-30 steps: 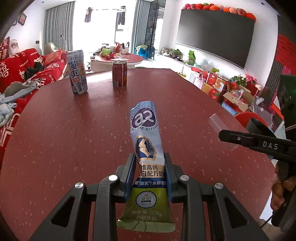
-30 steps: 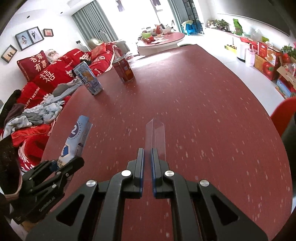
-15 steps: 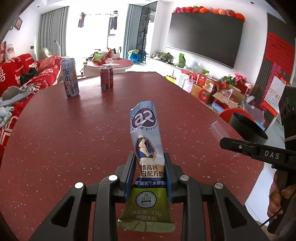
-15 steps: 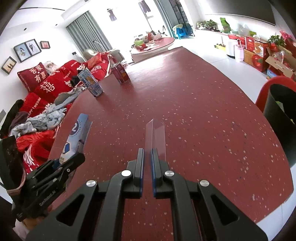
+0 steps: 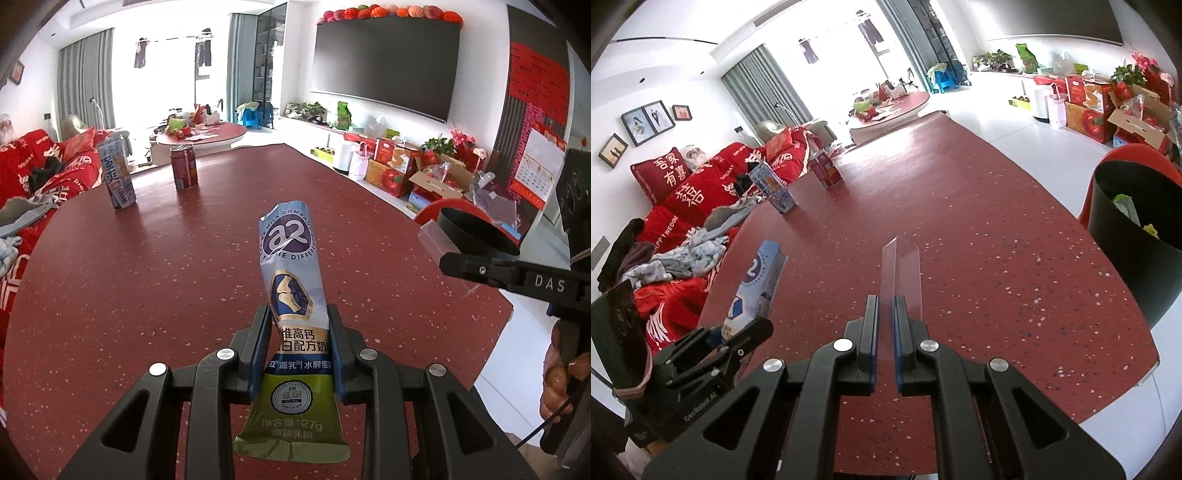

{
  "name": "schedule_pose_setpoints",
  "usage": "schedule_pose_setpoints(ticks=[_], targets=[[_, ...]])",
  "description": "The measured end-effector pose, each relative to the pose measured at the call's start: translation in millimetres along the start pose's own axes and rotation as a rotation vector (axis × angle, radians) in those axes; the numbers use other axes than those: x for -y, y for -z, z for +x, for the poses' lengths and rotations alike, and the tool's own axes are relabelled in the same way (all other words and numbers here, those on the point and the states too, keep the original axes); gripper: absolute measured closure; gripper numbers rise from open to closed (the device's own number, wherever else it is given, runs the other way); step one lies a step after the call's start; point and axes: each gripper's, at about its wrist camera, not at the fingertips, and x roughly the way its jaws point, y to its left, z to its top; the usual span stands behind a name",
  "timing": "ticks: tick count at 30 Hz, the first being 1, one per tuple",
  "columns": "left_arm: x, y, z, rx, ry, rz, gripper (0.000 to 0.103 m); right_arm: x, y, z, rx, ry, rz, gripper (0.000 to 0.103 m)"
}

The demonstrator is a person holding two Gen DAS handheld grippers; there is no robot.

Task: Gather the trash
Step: 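Carry the milk tube and clear strip over the black bin with both grippers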

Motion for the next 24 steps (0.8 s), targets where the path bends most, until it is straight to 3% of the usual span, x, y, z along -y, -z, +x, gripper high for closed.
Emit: schedule_pose_setpoints(ticks=[13, 24], targets=[[36, -3, 5, -0.019, -0.008, 0.075, 0.0, 25, -2, -19, 0.058, -0.017, 0.045, 0.095], [87, -36, 22, -0.012, 0.096, 0.137, 0.0, 69, -13, -54, 0.137, 0.023, 0.102, 0.095]])
